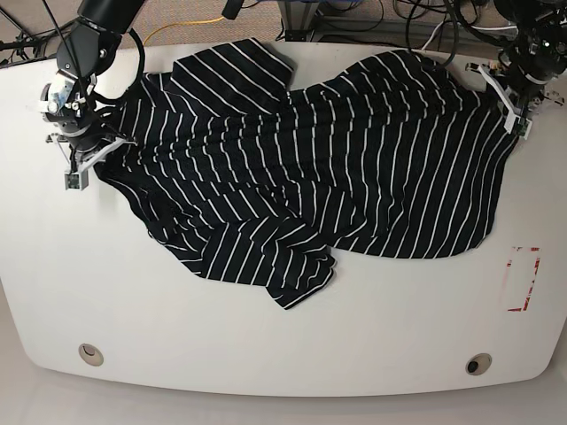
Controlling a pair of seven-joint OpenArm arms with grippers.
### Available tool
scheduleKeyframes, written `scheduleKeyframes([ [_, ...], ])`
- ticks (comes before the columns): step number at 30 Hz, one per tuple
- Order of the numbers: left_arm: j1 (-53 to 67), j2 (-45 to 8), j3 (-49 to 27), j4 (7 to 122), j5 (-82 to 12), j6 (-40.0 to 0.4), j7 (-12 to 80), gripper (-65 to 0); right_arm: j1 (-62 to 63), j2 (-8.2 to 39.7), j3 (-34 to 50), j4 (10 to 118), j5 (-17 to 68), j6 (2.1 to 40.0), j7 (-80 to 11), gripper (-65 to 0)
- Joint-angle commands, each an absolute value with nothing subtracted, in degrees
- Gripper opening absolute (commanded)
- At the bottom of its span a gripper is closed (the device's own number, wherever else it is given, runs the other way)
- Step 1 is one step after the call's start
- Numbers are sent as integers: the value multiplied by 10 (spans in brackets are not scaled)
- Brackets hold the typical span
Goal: Fold the T-shirt properly
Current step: 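Stretch the shirt wide between both grippers along the table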
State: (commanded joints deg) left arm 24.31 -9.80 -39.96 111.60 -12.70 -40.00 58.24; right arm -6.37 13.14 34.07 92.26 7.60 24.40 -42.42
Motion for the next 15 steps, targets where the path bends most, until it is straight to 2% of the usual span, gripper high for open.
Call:
scheduleKeyframes([
  [1,242,-98,-400,1116,-129,-400,594,-250,-64,126,341,923,76,244,-424,-650],
  [2,243,-98,-400,1117,-131,-400,604,-231,-64,124,341,924,76,244,-424,-650],
  [5,250,-98,-410,1120,-132,-400,618,-242,-65,122,341,924,76,244,-424,-650],
  [12,245,-95,-506,1105,-131,-400,618,-247,-65,117,340,926,76,244,-424,-650],
  [15,229,-89,-524,1081,-131,-400,618,-247,-66,110,340,926,76,245,-424,-650],
])
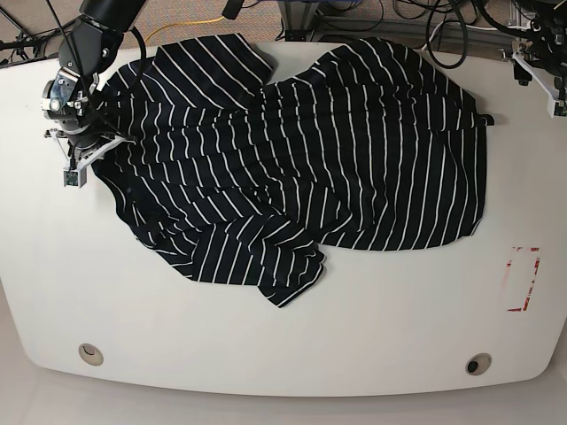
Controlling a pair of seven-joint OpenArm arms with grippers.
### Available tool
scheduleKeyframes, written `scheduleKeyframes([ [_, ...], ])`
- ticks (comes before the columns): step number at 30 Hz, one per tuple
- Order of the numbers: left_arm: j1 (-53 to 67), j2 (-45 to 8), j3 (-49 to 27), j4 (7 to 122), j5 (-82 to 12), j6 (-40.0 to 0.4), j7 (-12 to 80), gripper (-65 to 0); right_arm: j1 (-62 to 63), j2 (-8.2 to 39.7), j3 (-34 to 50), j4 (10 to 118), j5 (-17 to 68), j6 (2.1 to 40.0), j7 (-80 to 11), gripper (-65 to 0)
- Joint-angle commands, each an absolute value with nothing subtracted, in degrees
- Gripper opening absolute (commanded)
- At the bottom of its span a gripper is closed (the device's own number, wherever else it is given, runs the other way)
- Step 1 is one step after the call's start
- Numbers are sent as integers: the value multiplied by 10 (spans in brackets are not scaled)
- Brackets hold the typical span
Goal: Fold the T-shirt properly
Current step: 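Stretch the shirt wide between both grippers along the table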
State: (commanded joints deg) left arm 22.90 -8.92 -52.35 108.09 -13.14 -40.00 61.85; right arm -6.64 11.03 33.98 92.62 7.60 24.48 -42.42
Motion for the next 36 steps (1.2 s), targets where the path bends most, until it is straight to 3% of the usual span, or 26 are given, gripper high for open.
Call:
scheduleKeyframes([
  [6,197,-86,-487,1041,-131,-400,621,-247,-67,106,340,927,76,246,-424,-650],
  [16,242,-65,-384,1085,-133,-400,621,-247,-80,105,339,926,76,246,-424,-650],
  [26,276,-93,-351,1096,-240,-400,618,-247,-81,105,339,926,76,247,-424,-650],
  [36,245,-84,-341,1084,-211,-400,618,-247,-80,105,339,925,77,247,-424,-650],
])
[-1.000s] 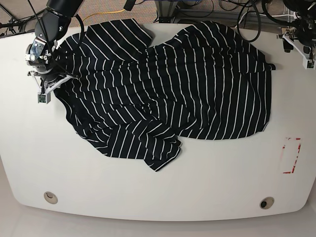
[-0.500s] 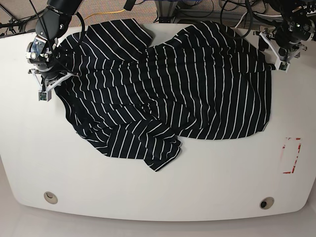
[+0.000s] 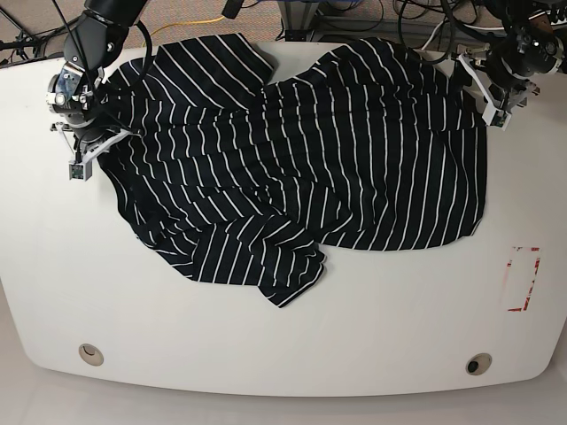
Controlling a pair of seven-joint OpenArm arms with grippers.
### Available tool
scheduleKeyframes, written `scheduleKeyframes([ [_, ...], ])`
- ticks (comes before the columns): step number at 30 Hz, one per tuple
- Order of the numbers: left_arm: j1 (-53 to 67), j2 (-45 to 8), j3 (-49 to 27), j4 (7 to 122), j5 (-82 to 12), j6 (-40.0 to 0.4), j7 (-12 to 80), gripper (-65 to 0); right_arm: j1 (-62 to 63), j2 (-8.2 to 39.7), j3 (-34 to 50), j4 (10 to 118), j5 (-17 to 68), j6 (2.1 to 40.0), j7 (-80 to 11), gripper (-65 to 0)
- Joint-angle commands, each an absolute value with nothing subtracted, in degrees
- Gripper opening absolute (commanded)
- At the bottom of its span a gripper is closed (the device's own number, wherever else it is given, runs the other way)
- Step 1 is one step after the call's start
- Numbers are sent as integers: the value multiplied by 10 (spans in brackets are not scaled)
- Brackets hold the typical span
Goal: Fold the T-shirt properly
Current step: 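Stretch the shirt wide between both grippers along the table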
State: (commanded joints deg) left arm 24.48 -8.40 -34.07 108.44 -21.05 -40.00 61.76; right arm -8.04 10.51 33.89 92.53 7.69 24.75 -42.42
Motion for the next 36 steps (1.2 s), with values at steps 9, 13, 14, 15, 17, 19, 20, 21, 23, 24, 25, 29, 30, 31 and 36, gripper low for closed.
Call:
scheduleKeyframes([
  [9,225,-81,-315,1018,-196,-400,618,-247,-80,105,339,925,77,248,-424,-650],
  [13,225,-81,-295,1004,-195,-400,618,-247,-80,105,339,924,77,248,-424,-650],
  [14,225,-81,-292,1002,-195,-400,618,-249,-80,105,339,925,77,248,-424,-650],
  [15,225,-81,-291,1002,-195,-400,618,-249,-80,105,339,925,77,248,-424,-650],
  [17,225,-80,-291,1002,-195,-400,618,-269,-80,105,339,925,77,248,-424,-650],
  [19,225,-79,-291,1003,-195,-400,618,-357,-80,105,339,924,77,248,-424,-650],
  [20,225,-79,-291,1002,-194,-400,618,-450,-80,105,339,925,77,248,-424,-650],
  [21,225,-79,-292,1001,-194,-400,618,-543,-81,105,339,925,77,248,-424,-650],
  [23,226,-79,-293,1001,-194,-400,618,-649,-81,105,339,924,77,248,-424,-650],
  [24,226,-79,-293,1001,-194,-400,618,-650,-80,105,339,924,77,248,-424,-650],
  [25,226,-79,-296,1003,-194,-400,618,-644,-80,105,339,925,77,248,-424,-650],
  [29,226,-77,-335,1011,-194,-400,618,-650,-81,104,339,926,80,248,-424,-650],
  [30,225,-73,-347,1016,-194,-400,618,-650,-82,104,339,926,80,248,-424,-650],
  [31,225,-68,-356,1019,-194,-400,619,-650,-82,104,339,926,80,248,-425,-650],
  [36,210,-63,-397,1061,-194,-400,631,-650,-88,102,339,937,80,250,-447,-650],
])
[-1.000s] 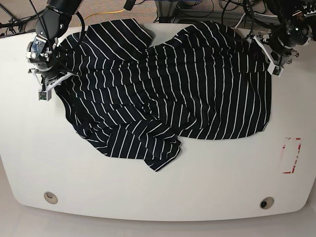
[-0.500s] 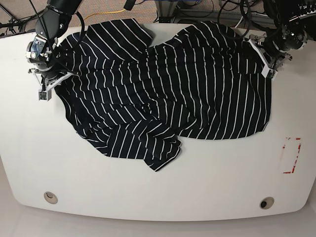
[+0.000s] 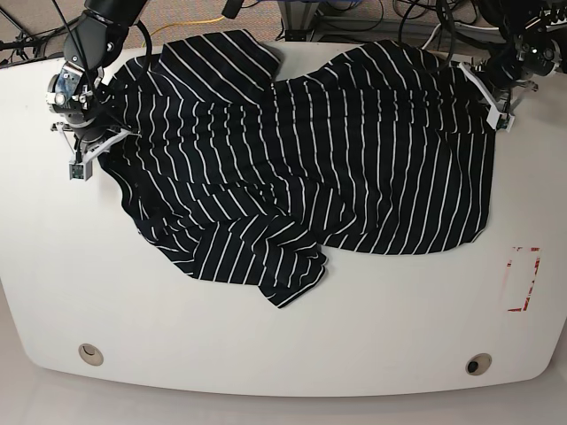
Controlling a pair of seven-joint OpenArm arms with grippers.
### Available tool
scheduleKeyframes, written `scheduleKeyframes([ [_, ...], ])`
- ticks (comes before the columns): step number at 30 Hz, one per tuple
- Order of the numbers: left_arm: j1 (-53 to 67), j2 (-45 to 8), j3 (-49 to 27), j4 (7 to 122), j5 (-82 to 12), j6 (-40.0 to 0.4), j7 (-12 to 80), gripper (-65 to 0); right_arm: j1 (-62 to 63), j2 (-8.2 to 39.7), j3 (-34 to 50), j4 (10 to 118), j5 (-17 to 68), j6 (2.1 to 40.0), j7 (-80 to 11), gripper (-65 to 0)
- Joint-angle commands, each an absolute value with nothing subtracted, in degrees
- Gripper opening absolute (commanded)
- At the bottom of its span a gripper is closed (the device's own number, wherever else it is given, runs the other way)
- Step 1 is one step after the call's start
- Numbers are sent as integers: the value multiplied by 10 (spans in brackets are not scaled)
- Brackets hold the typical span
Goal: Fold the T-shirt properly
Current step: 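Stretch the shirt wide between both grippers along the table, then lift the shirt with both grippers and drag it across the table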
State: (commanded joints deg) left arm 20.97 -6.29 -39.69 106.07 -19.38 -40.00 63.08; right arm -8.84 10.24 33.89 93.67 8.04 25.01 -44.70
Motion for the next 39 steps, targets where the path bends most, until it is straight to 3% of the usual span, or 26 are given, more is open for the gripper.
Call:
scheduleKeyframes([
  [3,196,-63,-421,1069,-194,-400,664,-650,-95,88,339,959,80,255,-468,-650],
  [14,132,-64,-449,1127,-195,-400,693,-650,-93,7,337,1117,80,400,-575,-650],
  [24,38,-89,-444,1137,-196,-400,707,-650,-13,15,338,1138,80,400,-607,-650],
  [30,-80,-116,-398,1134,-193,-400,779,-650,50,45,336,1135,80,400,-608,-650],
  [39,-218,-123,-331,1132,-193,-400,800,-650,143,77,305,1135,78,400,-608,-650],
])
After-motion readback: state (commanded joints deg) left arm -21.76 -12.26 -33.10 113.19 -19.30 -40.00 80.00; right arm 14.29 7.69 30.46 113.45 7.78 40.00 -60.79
